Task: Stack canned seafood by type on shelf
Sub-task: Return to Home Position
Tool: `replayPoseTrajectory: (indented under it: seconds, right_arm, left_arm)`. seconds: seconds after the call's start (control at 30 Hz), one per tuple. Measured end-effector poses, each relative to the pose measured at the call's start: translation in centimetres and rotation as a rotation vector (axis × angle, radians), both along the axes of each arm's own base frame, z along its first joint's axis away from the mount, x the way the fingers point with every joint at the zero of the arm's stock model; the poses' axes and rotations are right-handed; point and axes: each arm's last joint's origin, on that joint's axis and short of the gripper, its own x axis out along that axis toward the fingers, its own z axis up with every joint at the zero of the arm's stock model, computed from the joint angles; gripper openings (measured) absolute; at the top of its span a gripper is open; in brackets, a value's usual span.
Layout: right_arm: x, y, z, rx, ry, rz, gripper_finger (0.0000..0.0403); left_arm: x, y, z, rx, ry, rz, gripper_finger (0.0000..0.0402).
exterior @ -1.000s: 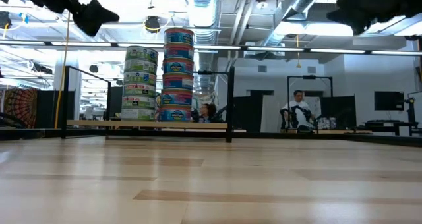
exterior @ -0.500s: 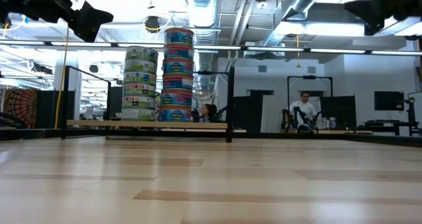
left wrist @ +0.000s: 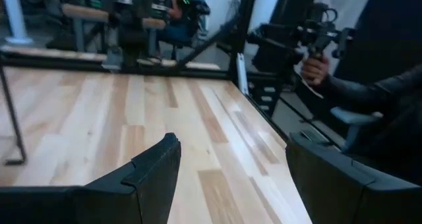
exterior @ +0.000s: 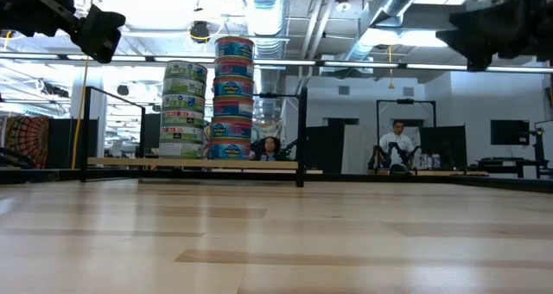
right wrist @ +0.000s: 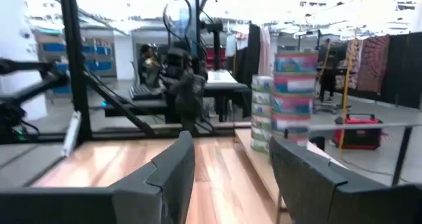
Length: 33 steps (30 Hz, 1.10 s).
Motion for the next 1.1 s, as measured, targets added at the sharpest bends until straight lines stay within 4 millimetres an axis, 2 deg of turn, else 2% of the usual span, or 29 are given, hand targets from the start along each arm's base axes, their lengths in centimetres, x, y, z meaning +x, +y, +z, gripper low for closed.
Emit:
replayPoseTrajectory:
  seconds: [0.17,0.37,0.5,0.6,0.67,0.8,0.93,1.1]
  right_arm:
    - [0.4,-0.3,-1.3,0.003,0.019,-0.035,0.0223]
    - [0.8,-0.4,-2.8,0.088,0.070,-0.036,0.0223]
    - [0.8,-0.3,-3.0,0.146,0.079,-0.023,0.0223]
    - [0.8,-0.3,-3.1,0.115,0.092,-0.023,0.0223]
    - [0.8,-0.3,-3.2,0.084,0.111,-0.033,0.0223]
    - [0.9,-0.3,-3.4,0.112,0.125,-0.029,0.0223]
    - [0.9,-0.3,-3.5,0.112,0.131,-0.029,0.0223]
    - [0.9,-0.3,-3.5,0.112,0.132,-0.029,0.0223]
  left_arm:
    - [-0.3,-0.1,0.0,-0.011,-0.003,-0.021,0.0264]
    - [-0.4,0.1,-0.7,0.069,0.007,0.013,0.0264]
    - [0.0,0.1,-2.8,0.136,-0.074,0.038,0.0264]
    - [0.2,0.0,-4.8,0.202,-0.145,0.048,0.0264]
    - [0.2,0.1,-5.0,0.227,-0.231,0.079,0.0264]
    - [0.2,0.3,-5.2,0.261,-0.189,0.146,0.0264]
    - [0.2,0.5,-5.1,0.212,-0.182,0.198,0.0264]
    - [0.3,0.5,-6.0,0.206,-0.095,0.200,0.0264]
